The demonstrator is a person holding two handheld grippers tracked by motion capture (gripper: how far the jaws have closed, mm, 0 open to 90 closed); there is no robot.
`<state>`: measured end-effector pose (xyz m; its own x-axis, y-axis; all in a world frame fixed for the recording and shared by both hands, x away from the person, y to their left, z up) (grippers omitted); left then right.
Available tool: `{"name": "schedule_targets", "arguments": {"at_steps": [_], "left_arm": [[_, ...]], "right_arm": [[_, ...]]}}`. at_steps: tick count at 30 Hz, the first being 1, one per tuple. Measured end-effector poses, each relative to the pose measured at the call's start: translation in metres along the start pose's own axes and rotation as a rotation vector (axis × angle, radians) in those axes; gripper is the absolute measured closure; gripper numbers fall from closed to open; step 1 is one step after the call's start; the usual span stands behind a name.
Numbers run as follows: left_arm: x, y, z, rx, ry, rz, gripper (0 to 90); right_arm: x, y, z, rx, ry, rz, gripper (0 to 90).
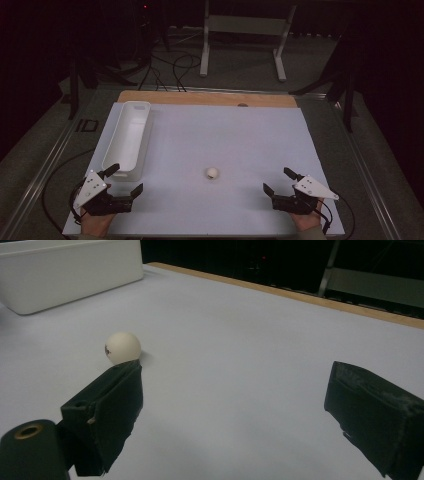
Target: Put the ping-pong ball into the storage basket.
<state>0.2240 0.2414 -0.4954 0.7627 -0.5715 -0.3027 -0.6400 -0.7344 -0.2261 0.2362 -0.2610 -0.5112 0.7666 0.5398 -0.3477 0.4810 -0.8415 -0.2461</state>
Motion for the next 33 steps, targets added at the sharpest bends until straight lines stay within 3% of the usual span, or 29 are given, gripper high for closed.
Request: {"name": "schedule_targets", "arguments": {"at_steps": [18, 33], "left_arm": [[0.006, 0.000, -0.020, 0.031, -0.033, 0.022, 0.1], [0.017, 0.002, -0.029, 0.054, -0.071, 0.081, 0.1]], "right_arm": [[0.002, 0.002, 0.001, -0.001, -0.009, 0.007, 8.3], [0.006, 0.002, 0.002, -0.002, -0.017, 0.004, 8.3]]}}
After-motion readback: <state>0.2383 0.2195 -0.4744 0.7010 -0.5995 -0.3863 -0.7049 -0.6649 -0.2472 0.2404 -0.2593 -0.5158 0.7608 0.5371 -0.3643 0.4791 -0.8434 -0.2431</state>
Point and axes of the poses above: each handheld gripper's, and its own axes: x roughly forward along the jaws, z roughly out of its underside, y roughly to its right, the point moved 3 cm from there along x, roughly forward along the jaws, and after that the axes turned 15 degrees about x, right-handed, at the moved point
